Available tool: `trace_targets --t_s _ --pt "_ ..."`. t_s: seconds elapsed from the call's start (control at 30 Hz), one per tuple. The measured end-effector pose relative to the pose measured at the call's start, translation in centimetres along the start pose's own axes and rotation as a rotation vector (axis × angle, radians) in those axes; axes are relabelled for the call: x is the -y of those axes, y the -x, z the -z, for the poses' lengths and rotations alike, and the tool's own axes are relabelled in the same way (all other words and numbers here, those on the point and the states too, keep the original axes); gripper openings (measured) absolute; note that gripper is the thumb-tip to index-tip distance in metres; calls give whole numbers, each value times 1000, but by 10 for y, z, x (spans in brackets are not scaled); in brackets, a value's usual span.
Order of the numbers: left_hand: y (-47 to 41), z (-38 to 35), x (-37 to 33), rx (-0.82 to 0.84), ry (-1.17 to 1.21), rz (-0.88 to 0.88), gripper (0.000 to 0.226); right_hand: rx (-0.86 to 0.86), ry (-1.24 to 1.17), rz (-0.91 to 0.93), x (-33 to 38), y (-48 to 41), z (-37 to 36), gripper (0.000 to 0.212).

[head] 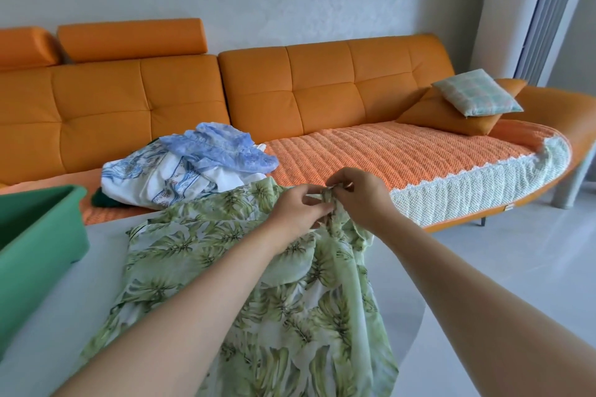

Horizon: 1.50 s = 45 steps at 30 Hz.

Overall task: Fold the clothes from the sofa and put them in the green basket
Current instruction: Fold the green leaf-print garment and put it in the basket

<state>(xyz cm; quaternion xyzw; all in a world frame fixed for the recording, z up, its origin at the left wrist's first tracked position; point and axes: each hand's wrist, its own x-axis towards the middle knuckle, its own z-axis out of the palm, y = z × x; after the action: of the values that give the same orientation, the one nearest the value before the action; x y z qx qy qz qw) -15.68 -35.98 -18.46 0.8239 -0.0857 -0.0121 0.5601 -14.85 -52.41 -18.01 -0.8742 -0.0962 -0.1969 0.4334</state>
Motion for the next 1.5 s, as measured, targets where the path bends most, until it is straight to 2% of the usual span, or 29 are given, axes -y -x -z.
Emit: trace_targets --t_s 0.07,0.13,0.23,0.3,0.37,0.43,0.5,0.63,0.7,0.8,0.87,0.93,0.97,1.0,1.1,1.13,1.2,1.27,1.33,1.37,1.43,1.5 --pt "3 18 -2 -87 -34 -4 19 -5 -67 24 8 0 -5 23" --pt "5 39 -1 -222 -103 31 22 46 -62 47 14 1 -12 40" --pt "10 78 10 -462 -54 183 26 200 140 100 20 9 -29 56" --pt "17 104 22 -580 -88 262 23 361 292 118 23 14 -44 64" --pt "29 125 34 -571 -182 261 12 501 388 100 29 18 -60 71" --pt "42 143 47 -457 -322 220 16 594 451 111 37 24 -78 76" --pt "51 159 66 -391 -503 199 11 671 508 134 46 31 -94 78" --pt "71 190 94 -533 -742 219 12 757 565 189 56 38 -117 82" --pt "81 204 107 -536 -757 141 9 759 579 198 60 38 -124 83" --pt "90 217 114 -388 -599 47 6 670 578 206 63 33 -132 75" --pt "88 224 110 -430 -493 68 12 622 544 203 66 31 -135 69" --pt "87 230 106 -522 -504 110 14 585 471 234 66 31 -137 67" --pt "88 234 107 -512 -581 127 19 576 438 245 66 31 -136 68" --pt "90 237 108 -432 -667 148 25 590 413 245 66 31 -136 69" --pt "98 241 109 -85 -705 207 50 774 452 267 67 31 -134 77" --pt "100 242 108 -25 -661 208 57 828 482 277 67 31 -133 79" --pt "100 243 105 -40 -595 148 62 857 493 279 67 31 -131 83" --pt "100 244 97 -127 -542 63 60 823 448 276 68 30 -128 87" --pt "104 247 85 -134 -493 22 60 793 418 292 69 29 -124 88" --pt "108 250 79 -82 -463 33 58 792 409 297 69 27 -123 87" --pt "119 255 73 136 -417 125 48 831 343 249 69 24 -122 74" --pt "132 257 69 390 -422 305 26 931 186 96 70 23 -120 46"
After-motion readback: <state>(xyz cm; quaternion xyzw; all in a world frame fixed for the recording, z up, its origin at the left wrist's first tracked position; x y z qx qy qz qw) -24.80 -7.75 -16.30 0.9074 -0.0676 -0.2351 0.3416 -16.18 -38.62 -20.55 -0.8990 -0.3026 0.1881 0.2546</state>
